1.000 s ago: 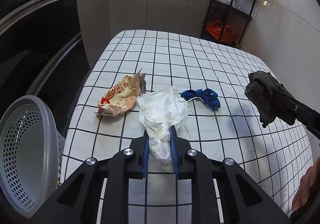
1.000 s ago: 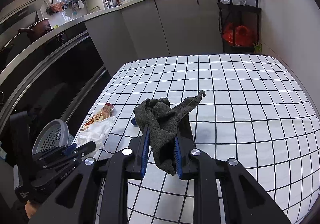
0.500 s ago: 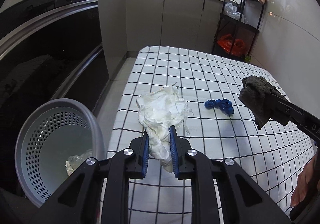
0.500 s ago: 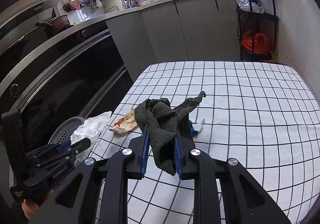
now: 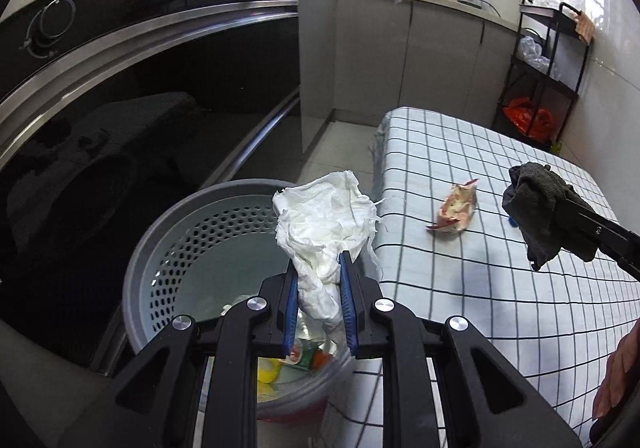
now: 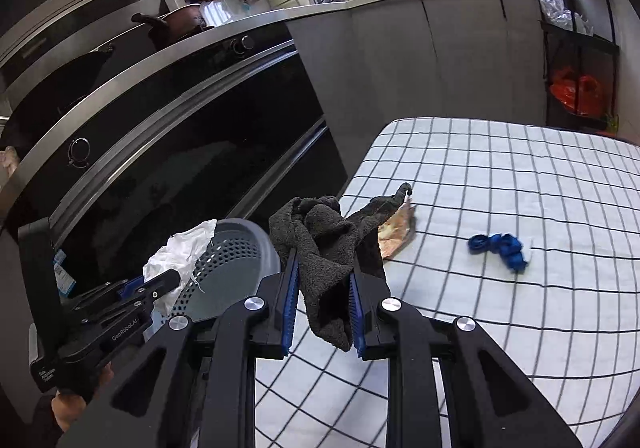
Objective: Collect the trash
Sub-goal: 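Carry tissue and cloth over the grey basket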
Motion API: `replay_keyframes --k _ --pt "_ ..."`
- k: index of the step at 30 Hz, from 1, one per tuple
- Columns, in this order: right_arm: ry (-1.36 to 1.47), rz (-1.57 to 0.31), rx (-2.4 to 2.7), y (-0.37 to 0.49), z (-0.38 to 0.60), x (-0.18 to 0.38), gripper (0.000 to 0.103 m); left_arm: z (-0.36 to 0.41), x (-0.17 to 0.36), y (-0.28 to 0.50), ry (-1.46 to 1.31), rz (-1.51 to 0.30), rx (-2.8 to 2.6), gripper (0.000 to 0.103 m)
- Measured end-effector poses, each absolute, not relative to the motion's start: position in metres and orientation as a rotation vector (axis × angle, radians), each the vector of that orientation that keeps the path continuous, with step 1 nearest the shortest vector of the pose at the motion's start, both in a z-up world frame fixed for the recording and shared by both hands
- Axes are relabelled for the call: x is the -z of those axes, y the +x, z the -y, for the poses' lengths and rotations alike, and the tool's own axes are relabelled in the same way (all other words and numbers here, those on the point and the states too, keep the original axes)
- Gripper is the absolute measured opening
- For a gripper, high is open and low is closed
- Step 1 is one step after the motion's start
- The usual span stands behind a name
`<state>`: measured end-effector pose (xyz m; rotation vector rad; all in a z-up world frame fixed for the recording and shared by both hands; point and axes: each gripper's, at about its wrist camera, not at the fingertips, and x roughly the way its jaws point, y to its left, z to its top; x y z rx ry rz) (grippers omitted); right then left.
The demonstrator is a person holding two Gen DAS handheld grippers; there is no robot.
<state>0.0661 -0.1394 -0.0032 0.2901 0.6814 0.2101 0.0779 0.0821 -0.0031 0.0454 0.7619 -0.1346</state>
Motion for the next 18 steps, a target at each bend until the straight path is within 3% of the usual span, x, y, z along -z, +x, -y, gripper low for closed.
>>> replay_keyframes --k 18 --pt "0.213 -0.795 -0.362 0.116 0.018 0.034 0.022 -0.174 0.020 0.081 -0.023 -0.790 0.019 0.019"
